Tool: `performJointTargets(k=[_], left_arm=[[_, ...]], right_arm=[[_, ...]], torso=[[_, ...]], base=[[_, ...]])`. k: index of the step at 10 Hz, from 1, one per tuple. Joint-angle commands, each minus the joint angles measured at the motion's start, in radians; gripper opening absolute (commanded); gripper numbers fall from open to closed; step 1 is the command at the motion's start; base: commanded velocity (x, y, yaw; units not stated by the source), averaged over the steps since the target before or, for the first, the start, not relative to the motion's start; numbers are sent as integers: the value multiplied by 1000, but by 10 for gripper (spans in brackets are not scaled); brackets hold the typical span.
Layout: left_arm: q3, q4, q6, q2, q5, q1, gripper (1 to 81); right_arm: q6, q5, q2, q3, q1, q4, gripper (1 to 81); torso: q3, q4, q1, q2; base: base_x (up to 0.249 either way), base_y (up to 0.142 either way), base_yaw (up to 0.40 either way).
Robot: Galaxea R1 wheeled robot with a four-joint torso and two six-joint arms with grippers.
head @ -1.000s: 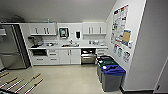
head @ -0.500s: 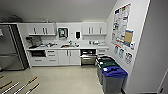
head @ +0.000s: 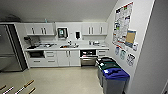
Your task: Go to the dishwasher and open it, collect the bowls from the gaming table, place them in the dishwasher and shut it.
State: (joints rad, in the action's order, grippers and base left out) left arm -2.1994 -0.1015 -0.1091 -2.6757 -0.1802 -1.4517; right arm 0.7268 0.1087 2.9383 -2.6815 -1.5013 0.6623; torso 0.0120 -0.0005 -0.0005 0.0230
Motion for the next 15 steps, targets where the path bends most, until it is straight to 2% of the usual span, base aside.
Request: performJointTargets(k=[1, 15], left_arm=[[18, -14, -1, 20, 30, 64, 10], [18, -14, -3, 22, 30, 64, 10]], right_arm=[[-1, -30, -9, 2, 60, 8, 10], [-1, -32, -11, 2, 63, 6, 10]], torso=[[0, 0, 1, 0], [0, 0, 1, 0]], base=[[155, 0, 0], [153, 0, 0]])
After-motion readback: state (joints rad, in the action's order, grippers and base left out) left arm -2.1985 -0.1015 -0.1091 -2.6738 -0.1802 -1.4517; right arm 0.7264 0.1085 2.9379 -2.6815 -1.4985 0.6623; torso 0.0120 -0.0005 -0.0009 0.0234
